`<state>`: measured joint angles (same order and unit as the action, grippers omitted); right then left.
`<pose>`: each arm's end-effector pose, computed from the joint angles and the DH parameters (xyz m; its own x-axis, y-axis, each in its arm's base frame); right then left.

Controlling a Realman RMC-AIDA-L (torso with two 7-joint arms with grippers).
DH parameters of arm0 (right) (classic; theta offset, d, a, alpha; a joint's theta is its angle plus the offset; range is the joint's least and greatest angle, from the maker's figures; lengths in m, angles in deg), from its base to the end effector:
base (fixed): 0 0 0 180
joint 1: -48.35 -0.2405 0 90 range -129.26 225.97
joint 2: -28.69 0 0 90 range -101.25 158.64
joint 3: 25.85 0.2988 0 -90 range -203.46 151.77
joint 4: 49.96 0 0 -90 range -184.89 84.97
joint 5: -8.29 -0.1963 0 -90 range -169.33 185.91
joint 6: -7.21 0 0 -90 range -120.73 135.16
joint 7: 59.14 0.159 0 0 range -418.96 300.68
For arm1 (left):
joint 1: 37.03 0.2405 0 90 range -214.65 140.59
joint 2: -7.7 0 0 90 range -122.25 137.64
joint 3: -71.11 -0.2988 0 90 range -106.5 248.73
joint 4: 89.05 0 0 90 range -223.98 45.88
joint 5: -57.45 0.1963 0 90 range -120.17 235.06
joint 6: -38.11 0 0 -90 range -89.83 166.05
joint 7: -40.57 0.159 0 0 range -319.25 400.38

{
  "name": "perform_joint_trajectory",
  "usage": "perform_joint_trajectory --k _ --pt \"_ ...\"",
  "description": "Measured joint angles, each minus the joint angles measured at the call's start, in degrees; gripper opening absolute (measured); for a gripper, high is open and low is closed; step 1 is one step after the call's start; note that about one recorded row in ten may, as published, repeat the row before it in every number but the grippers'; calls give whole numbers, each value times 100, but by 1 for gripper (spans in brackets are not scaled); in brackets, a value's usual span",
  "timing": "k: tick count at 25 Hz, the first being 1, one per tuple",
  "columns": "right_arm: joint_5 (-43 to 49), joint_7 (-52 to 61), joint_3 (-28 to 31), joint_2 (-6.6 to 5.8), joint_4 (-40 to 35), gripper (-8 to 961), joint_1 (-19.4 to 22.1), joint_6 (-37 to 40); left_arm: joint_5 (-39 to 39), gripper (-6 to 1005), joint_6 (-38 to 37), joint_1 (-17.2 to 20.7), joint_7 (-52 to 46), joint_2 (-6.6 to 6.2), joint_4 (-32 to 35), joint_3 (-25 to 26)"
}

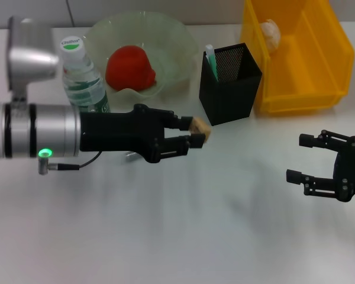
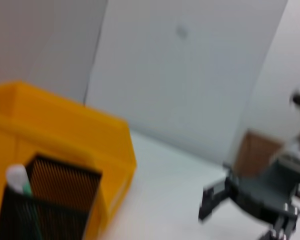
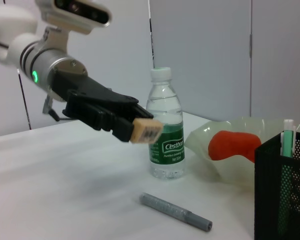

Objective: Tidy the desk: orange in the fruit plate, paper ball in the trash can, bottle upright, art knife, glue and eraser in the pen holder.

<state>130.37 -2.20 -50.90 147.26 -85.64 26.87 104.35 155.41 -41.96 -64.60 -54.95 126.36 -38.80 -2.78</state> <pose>0.3404 0.2800 -0.0163 0.8446 -0.1772 -0.5053 -0.3638 -0.8823 -0.2988 -0.2217 0.3357 -0.0717 0.8392 0.3636 0.4045 0.3975 -0.9176 0.0001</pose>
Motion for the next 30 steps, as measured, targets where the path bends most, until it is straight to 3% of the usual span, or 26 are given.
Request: perform_joint_trajectory --k 1,3,5,6,7,8,9,13,15,30 --pt "0 1 1 0 0 775 -2 2 0 417 0 0 0 0 0 0" --pt "3 3 1 0 0 774 -6 2 -1073 419 -236 -2 1707 -8 -1313 338" --pt "6 4 1 0 0 773 -11 0 -1073 420 -236 -2 1707 -8 -1313 338" --pt "6 4 1 0 0 772 -12 -2 -1445 421 -330 0 2367 -2 -1782 392" --pt "7 4 1 0 0 772 -15 -7 -2111 421 -492 14 3744 27 -2597 382" --pt "7 4 1 0 0 771 -15 -7 -2111 422 -492 14 3744 27 -2597 382" --pt "7 5 1 0 0 771 -22 -10 -2409 423 -561 15 4454 44 -3012 365" --pt "6 6 1 12 0 768 -30 -13 -2583 425 -600 11 4895 50 -3263 355" --pt "7 7 1 16 0 767 -34 -21 -2989 426 -798 -89 5952 52 -3944 323" --pt "-1 61 7 27 0 759 -90 -29 -3036 436 -837 -168 6005 51 -4038 322"
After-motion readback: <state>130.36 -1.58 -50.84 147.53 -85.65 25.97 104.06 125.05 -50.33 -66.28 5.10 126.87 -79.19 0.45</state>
